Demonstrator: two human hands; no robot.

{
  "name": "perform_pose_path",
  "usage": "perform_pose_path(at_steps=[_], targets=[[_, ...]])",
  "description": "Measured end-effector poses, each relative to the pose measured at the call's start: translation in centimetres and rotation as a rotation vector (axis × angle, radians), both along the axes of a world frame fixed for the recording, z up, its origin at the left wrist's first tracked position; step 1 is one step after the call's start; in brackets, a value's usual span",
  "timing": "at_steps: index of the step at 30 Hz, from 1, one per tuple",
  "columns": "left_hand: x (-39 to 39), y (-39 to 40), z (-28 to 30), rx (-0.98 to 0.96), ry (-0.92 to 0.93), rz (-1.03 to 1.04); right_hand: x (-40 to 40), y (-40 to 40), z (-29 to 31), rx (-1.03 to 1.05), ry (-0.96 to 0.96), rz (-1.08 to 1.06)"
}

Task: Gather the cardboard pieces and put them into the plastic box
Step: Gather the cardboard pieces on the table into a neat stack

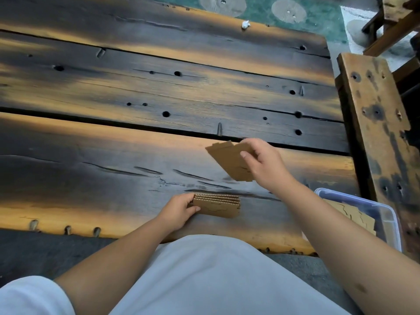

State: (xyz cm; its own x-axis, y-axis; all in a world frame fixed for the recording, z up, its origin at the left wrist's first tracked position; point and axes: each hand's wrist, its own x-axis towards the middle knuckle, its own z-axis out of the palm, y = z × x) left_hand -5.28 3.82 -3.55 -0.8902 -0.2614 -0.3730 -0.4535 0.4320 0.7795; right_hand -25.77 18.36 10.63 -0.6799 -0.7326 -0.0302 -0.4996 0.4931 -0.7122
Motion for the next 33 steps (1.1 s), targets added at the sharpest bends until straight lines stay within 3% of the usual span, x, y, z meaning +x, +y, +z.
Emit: perform_pose_path(at_steps=[5,8,20,27,30,33], targets=[[0.1,0.1,0.1,-0.023,-0.003,-0.005,1.8,-1.6,-3.7,0.367,0.184,0.434],[0.1,0.4,0.0,-0.012,-0.014,0.041,3.7,-2.2,-5.3,0.488,0.174,0.53],[0.0,1.5,-0.4,-0.017,-0.135,0.342,4.7,-2.1,-7.4,0.479,0.104,0.541],[-0.2,1.7,0.1,-0.133,0.071,0.081,5.9,-1.3,-8.4,0.479,-0.013,0.586],[-0.4,1.5,0.3,-0.164,0.06,0.042,6.2,-1.0,-8.8,0.544,0.042,0.607],[-0.5,1.2,0.5,-0.171,0.053,-0.002,5.8,0.4,-8.8,0.408,0.189,0.513]])
